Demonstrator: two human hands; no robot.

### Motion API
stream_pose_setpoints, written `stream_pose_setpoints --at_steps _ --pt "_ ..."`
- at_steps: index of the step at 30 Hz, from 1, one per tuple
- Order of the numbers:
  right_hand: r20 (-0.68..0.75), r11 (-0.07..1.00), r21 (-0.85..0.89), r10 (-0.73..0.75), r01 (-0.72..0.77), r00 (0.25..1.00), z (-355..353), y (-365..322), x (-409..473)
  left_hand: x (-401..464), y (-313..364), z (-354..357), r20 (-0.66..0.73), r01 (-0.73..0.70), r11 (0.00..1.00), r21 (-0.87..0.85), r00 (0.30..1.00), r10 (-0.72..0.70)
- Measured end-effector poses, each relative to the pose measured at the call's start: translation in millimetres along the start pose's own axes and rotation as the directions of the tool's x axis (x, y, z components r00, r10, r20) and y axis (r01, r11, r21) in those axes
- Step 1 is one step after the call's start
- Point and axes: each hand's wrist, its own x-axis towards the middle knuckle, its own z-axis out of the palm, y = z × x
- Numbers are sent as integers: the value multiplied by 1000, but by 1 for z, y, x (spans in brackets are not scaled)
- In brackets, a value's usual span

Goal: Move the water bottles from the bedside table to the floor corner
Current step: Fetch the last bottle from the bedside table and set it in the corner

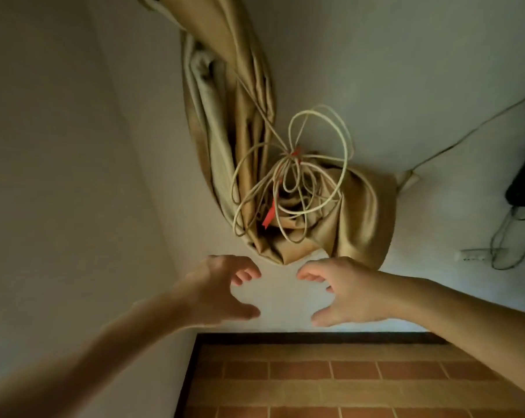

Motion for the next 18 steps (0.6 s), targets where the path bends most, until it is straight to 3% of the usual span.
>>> stream_pose_setpoints --at_steps 8,13,18 --pt "-112 999 -53 4 -10 994 -108 -16 -98 0 107 -77 -36 -134 991 21 990 134" --pt "-177 997 -63 26 -38 984 -122 -9 -144 6 155 -76 -58 -227 973 34 972 229" --pt "-235 988 -18 144 -152 961 -113 -1 -185 17 184 -59 -18 -332 943 36 943 333"
